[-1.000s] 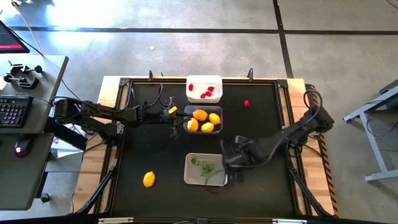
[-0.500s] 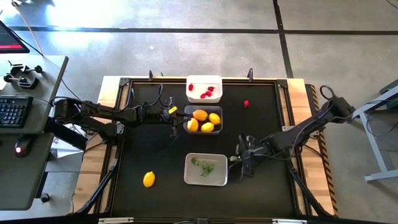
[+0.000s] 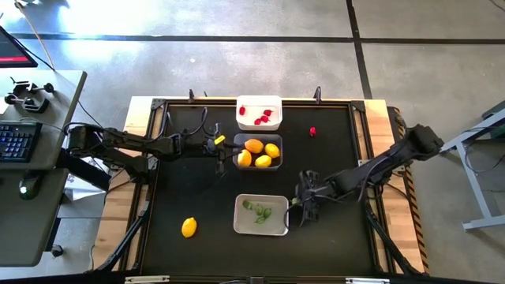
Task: Sort produce into baskets
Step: Put the green chili pepper into the gray bin
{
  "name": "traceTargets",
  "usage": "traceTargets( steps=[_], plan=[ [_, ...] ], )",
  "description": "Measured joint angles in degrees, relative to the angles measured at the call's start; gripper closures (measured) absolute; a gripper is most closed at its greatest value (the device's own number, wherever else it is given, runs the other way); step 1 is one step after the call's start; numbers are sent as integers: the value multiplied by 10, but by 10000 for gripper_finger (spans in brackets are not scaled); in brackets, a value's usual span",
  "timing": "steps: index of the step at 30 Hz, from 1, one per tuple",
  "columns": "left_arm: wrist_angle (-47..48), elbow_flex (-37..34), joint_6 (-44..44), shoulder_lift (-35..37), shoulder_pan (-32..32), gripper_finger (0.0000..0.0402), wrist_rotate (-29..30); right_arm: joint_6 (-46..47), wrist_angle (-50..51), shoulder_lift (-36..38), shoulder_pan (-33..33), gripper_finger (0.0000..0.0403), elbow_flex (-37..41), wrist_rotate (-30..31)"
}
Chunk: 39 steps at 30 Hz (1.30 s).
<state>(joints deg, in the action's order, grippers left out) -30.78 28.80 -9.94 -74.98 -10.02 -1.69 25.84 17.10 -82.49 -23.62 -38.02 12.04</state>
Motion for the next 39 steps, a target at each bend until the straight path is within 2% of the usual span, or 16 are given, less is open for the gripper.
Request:
traceTargets(
  steps=[4,9,18,22,24,28,31,35,39],
  plan=[
    [13,0,4,0,0,328,0,-7,-9,-24,11,210,0,-17],
    [13,0,4,0,0,328,0,-22,-36,-35,21,228,0,-38],
    [13,0,4,0,0,328,0,-7,-35,-48,51,348,-3,-100],
    [13,0,3,0,0,328,0,-11,23,-42,53,390,-34,-108],
    [13,0,3,0,0,328,0,-2,82,-33,49,394,-66,-99],
    [13,0,-2,0,0,328,0,27,243,-24,38,382,-149,-31],
    [13,0,-2,0,0,328,0,38,303,-23,35,377,-208,14],
    [14,0,6,0,0,328,0,-17,251,-23,34,377,-247,8],
    [14,0,7,0,0,328,0,-91,146,-24,33,377,-249,-37]
  ],
)
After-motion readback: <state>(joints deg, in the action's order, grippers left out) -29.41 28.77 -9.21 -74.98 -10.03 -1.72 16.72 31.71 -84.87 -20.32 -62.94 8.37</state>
